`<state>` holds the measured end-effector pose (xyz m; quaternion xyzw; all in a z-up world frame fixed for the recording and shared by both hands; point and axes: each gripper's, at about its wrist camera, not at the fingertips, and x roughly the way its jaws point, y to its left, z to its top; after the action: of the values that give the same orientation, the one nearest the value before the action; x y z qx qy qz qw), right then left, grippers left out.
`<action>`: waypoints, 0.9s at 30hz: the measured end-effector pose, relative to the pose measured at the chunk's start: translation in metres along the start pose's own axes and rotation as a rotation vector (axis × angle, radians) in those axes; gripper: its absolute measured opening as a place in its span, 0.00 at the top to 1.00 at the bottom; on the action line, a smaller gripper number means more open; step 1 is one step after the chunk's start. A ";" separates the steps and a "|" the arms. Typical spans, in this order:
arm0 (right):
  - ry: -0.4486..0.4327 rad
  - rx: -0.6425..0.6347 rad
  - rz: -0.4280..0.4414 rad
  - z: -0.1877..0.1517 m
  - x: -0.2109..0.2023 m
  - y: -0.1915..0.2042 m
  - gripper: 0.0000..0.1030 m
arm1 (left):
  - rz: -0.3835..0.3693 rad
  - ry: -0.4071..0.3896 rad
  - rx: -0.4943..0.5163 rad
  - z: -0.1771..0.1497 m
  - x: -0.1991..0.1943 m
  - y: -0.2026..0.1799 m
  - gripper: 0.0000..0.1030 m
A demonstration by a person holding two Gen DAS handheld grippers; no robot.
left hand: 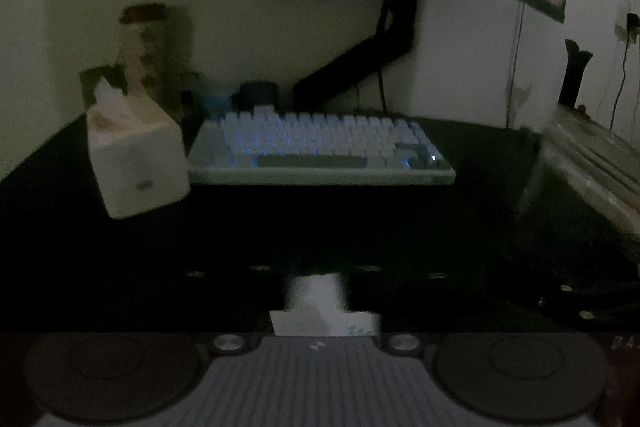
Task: Clean container
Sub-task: 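Lay the tissue on the desk with the left tool while the right tool lowers the jar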
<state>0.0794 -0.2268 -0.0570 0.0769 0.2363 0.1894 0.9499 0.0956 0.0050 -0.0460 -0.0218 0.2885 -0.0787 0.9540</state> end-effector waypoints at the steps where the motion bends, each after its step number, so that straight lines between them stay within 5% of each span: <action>1: 0.003 0.008 -0.008 -0.001 -0.003 0.000 0.02 | 0.006 -0.018 -0.002 0.000 -0.004 0.001 0.46; 5: -0.010 0.021 -0.040 -0.006 -0.018 0.006 0.02 | 0.066 -0.077 0.022 -0.006 -0.019 -0.001 0.39; 10: -0.019 0.045 -0.073 -0.012 -0.037 0.016 0.00 | 0.105 -0.092 0.037 -0.017 -0.039 -0.001 0.00; 18: 0.054 0.120 -0.173 -0.019 -0.067 0.038 0.00 | 0.178 0.109 -0.005 -0.033 -0.057 -0.003 0.00; 27: 0.194 0.053 -0.394 -0.010 -0.085 0.097 0.00 | 0.179 0.096 0.007 -0.045 -0.111 0.005 0.00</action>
<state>-0.0258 -0.1708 -0.0070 0.0356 0.3421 0.0003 0.9390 -0.0198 0.0276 -0.0236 0.0110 0.3346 0.0050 0.9423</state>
